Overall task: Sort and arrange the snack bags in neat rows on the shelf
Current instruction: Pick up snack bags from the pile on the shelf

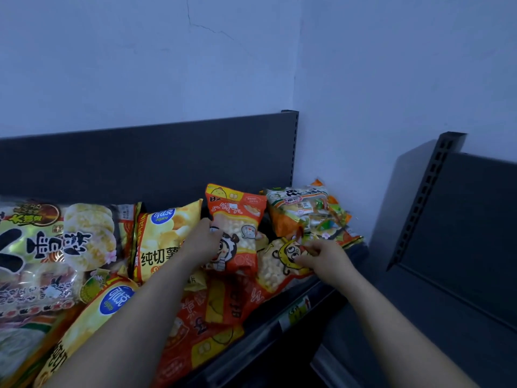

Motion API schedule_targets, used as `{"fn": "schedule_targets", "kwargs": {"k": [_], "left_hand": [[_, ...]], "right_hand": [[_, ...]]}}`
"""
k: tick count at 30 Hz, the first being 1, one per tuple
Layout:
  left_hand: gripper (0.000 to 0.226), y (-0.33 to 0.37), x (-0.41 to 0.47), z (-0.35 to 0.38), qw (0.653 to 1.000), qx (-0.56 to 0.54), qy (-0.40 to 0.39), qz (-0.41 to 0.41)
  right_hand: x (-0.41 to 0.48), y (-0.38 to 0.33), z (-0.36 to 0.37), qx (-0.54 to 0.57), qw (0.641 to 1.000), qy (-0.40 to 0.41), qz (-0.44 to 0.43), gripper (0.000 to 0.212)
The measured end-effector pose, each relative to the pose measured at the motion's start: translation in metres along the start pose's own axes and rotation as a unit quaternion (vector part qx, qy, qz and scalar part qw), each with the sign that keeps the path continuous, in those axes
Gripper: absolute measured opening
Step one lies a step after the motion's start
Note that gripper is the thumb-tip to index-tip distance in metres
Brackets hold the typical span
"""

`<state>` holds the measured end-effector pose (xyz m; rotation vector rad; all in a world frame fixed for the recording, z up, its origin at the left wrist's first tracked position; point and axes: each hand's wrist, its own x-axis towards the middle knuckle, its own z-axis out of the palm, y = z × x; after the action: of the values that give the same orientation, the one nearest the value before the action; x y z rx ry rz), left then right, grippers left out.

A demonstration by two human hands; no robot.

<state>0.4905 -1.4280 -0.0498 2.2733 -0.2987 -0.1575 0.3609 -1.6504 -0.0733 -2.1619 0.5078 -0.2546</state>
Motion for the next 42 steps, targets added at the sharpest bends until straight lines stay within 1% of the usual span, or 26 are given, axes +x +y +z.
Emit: {"fn": "schedule_targets", "kwargs": {"k": [2,3,5,7,10,11,13,15,16,18,19,20,21,22,23,26,29,30,31,32,34,35,36,38,42], "left_hand": [[0.028,0.002,-0.005,0.003,1.0,-0.003,-0.001,0.011],[0.026,0.003,-0.009,0.004,1.0,-0.017,-0.008,0.019],[0.021,0.004,-0.019,0.008,0.996,-0.067,-0.034,0.039],[0.028,0.001,-0.028,0.016,0.991,-0.079,-0.08,0.066],[0.036,-0.003,-0.04,0.035,0.983,-0.028,-0.152,0.095],[0.035,-0.004,-0.042,0.042,0.981,-0.009,-0.169,0.097],[0.025,-0.006,-0.047,0.053,0.98,0.01,-0.184,0.08],[0.015,-0.009,-0.046,0.059,0.98,-0.019,-0.188,0.06],[0.015,-0.009,-0.043,0.062,0.979,-0.039,-0.192,0.053],[0.034,-0.008,-0.039,0.063,0.978,-0.042,-0.201,0.04],[0.042,-0.005,-0.038,0.063,0.977,-0.041,-0.207,0.03],[0.047,-0.004,-0.034,0.066,0.975,-0.047,-0.218,0.022],[0.049,-0.001,-0.034,0.066,0.971,-0.051,-0.234,0.02],[0.049,0.001,-0.033,0.068,0.968,-0.046,-0.245,0.022],[0.05,0.003,-0.034,0.069,0.967,-0.034,-0.249,0.027],[0.058,0.006,-0.033,0.076,0.967,-0.016,-0.252,0.03],[0.044,0.008,-0.033,0.08,0.967,-0.034,-0.25,0.029],[0.041,0.007,-0.031,0.082,0.966,-0.036,-0.253,0.023],[0.043,0.007,-0.032,0.083,0.964,-0.043,-0.261,0.016],[0.054,0.006,-0.033,0.084,0.961,-0.052,-0.272,0.007],[0.091,-0.005,-0.023,0.095,0.964,-0.06,-0.258,-0.003],[0.103,-0.012,-0.015,0.102,0.966,-0.055,-0.252,-0.003],[0.109,-0.02,-0.004,0.111,0.967,-0.053,-0.25,-0.006],[0.113,-0.011,-0.011,0.106,0.968,-0.061,-0.241,-0.017],[0.112,-0.006,-0.023,0.101,0.963,-0.117,-0.237,-0.052]], "right_hand": [[-0.01,0.007,-0.014,0.01,0.999,0.038,0.013,0.007],[-0.014,0.013,-0.019,0.03,0.997,0.061,0.03,0.006],[-0.019,0.028,-0.026,0.073,0.991,0.088,0.076,0.017],[-0.02,0.044,-0.029,0.118,0.98,0.102,0.121,0.026],[-0.024,0.057,-0.029,0.189,0.96,0.125,0.165,0.033],[-0.026,0.059,-0.028,0.206,0.954,0.133,0.171,0.034],[-0.03,0.064,-0.025,0.207,0.95,0.148,0.182,0.04],[-0.037,0.063,-0.022,0.184,0.952,0.153,0.188,0.051],[-0.039,0.062,-0.021,0.181,0.952,0.152,0.194,0.057],[-0.044,0.058,-0.019,0.191,0.951,0.134,0.2,0.071],[-0.046,0.055,-0.019,0.194,0.953,0.122,0.196,0.083],[-0.046,0.053,-0.018,0.192,0.955,0.11,0.197,0.099],[-0.046,0.052,-0.017,0.178,0.959,0.098,0.198,0.117],[-0.046,0.05,-0.016,0.157,0.963,0.087,0.203,0.131],[-0.046,0.047,-0.014,0.136,0.967,0.075,0.203,0.135],[-0.047,0.037,-0.005,0.108,0.973,0.066,0.19,0.13],[-0.043,0.035,0.005,0.098,0.977,0.07,0.178,0.126],[-0.043,0.033,0.007,0.101,0.976,0.07,0.178,0.126],[-0.041,0.033,0.009,0.104,0.976,0.071,0.179,0.127],[-0.039,0.032,0.01,0.108,0.976,0.072,0.176,0.128],[-0.037,0.03,0.012,0.106,0.976,0.075,0.176,0.131],[-0.036,0.031,0.013,0.106,0.975,0.077,0.178,0.132],[-0.034,0.032,0.015,0.108,0.974,0.078,0.181,0.132],[-0.031,0.036,0.018,0.129,0.971,0.074,0.185,0.129],[-0.029,0.041,0.019,0.182,0.966,0.064,0.17,0.107]]}}
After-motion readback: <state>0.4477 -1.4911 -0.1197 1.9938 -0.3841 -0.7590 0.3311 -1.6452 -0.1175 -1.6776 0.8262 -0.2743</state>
